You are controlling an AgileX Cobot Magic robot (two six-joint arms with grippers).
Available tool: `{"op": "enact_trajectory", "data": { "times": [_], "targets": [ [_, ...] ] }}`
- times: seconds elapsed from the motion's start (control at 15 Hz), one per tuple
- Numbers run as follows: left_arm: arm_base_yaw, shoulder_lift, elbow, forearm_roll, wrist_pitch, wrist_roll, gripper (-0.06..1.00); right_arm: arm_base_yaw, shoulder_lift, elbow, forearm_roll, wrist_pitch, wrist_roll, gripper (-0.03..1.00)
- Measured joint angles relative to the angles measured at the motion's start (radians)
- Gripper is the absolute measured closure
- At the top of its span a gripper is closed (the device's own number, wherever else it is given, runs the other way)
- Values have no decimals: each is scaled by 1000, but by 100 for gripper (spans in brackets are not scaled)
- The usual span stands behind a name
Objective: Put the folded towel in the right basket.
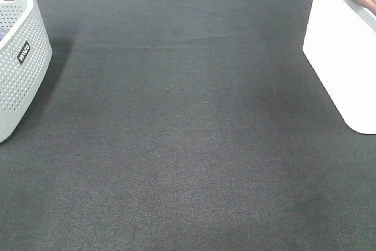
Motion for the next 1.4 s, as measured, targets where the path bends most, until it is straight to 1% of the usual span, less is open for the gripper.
{"op": "enact_trajectory", "data": {
  "times": [0.2,0.27,0.33,0.4,0.47,0.53,0.6,0.67,0.8,1.13,1.33,1.4],
  "targets": [
    [0,0,0,0,0,0,7,0,104,0,-28,0,16,97],
    [0,0,0,0,0,0,7,0,124,0,-33,5,20,95],
    [0,0,0,0,0,0,7,0,137,0,-34,7,24,88],
    [0,0,0,0,0,0,7,0,143,0,-27,11,30,77],
    [0,0,0,0,0,0,7,0,144,0,-7,22,35,51],
    [0,0,0,0,0,0,7,1,144,-2,-1,27,35,32],
    [0,0,0,0,0,0,7,3,144,-5,3,40,35,20],
    [0,0,0,0,0,0,7,14,144,-14,1,64,35,15],
    [0,0,0,0,0,0,7,58,123,-16,-9,94,26,11],
    [0,0,0,0,0,0,7,219,-10,-13,-27,107,17,11],
    [0,0,0,0,0,0,7,244,-68,21,-33,107,17,10],
    [0,0,0,0,0,0,7,246,-110,60,-33,108,17,10]
  ]
}}
